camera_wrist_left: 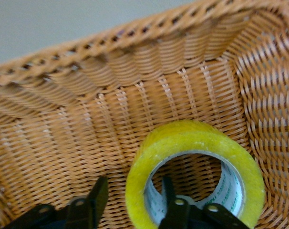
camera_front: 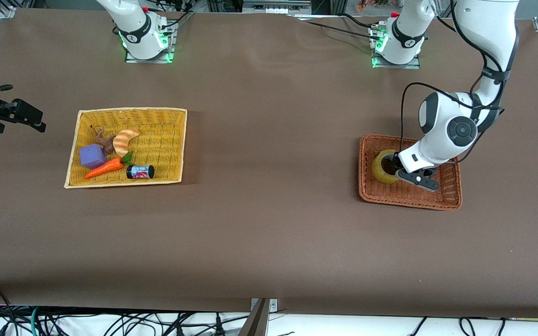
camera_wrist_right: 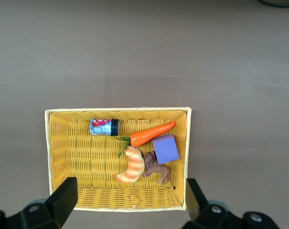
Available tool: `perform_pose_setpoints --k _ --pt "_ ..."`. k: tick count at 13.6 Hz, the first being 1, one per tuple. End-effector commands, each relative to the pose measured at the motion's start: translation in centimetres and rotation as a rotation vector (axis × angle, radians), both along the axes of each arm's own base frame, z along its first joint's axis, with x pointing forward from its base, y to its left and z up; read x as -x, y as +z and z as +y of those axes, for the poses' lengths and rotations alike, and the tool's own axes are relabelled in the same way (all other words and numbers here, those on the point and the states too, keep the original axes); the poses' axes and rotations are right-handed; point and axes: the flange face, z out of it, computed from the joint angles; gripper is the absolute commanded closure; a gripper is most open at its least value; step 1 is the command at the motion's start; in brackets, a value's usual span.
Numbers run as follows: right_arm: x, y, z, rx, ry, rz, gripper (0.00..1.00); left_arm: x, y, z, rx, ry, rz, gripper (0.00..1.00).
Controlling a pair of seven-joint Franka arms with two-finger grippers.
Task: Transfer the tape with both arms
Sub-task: 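Lower the tape into the brown basket and open the left gripper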
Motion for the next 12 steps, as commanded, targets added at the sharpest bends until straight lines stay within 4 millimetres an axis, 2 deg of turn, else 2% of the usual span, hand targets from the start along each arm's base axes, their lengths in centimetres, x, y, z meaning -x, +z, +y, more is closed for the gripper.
perform_pose_setpoints --k 1,3,5,8,12 --pt "-0.2 0.5 -0.2 0.004 0.009 0.002 0.0 1.2 4.3 0.5 0.012 -0.013 -0.022 0.0" --pt "-0.2 0.5 -0.2 0.004 0.009 0.002 0.0 2.0 7.4 0.5 0.028 -0.01 -0.003 0.0" --pt "-0.2 0.5 -0.2 0.004 0.009 0.002 0.0 1.9 11.1 0.4 0.047 -0.012 -0.055 0.0" --pt "-0.2 0.5 -0.3 0.005 0.008 0.002 0.0 2.2 19.7 0.4 0.084 -0.024 -0.18 0.0" --pt "-0.2 0.5 -0.4 0.005 0.006 0.002 0.0 1.0 32.7 0.2 0.027 -0.076 -0.174 0.0"
